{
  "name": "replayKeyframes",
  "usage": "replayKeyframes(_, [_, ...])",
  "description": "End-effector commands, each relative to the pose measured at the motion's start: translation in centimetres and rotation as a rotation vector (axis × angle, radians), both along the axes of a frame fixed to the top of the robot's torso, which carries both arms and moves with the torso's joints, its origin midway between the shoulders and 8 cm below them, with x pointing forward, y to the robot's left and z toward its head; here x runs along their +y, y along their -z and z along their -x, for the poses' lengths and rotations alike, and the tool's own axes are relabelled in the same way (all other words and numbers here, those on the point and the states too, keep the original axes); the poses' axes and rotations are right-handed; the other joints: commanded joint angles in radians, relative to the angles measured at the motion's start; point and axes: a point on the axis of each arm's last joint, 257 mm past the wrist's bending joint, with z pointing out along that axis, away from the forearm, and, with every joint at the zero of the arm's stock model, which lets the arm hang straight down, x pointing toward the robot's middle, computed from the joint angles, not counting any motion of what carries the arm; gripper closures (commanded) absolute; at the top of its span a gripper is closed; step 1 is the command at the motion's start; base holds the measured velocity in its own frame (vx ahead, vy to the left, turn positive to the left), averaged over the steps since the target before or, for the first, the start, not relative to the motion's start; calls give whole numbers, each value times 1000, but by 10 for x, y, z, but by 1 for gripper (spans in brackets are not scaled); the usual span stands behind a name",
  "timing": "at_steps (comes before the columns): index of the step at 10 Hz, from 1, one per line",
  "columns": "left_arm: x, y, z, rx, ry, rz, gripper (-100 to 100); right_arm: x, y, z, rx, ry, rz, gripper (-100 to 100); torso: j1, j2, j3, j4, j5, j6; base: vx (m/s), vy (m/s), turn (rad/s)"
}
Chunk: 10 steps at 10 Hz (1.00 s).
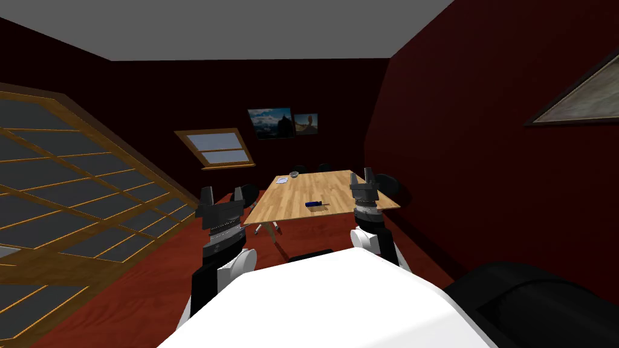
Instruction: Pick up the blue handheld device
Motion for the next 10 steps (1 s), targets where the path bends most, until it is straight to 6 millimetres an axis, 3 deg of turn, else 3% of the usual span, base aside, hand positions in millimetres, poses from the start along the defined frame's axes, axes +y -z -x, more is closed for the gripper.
replayKeyframes(1, [0, 0, 0, 0, 0, 0, 0, 7, 5, -1, 16, -23, 28, -100, 0, 0, 0, 0, 0, 0, -31, 15, 64])
replayKeyframes(5, [0, 0, 0, 0, 0, 0, 0, 26, 40, -8, 112, -91, 112, -100, 5, 8, 5, 2, 1, 0, -106, 76, 141])
replayKeyframes(7, [0, 0, 0, 0, 0, 0, 0, 34, 71, -10, 189, -121, 160, -100, 8, 10, 6, 2, 2, 0, -162, 118, 194])
replayKeyframes(10, [0, 0, 0, 0, 0, 0, 0, 44, 133, -10, 338, -162, 254, -100, 6, 12, 7, 3, 2, 0, -151, 116, 267])
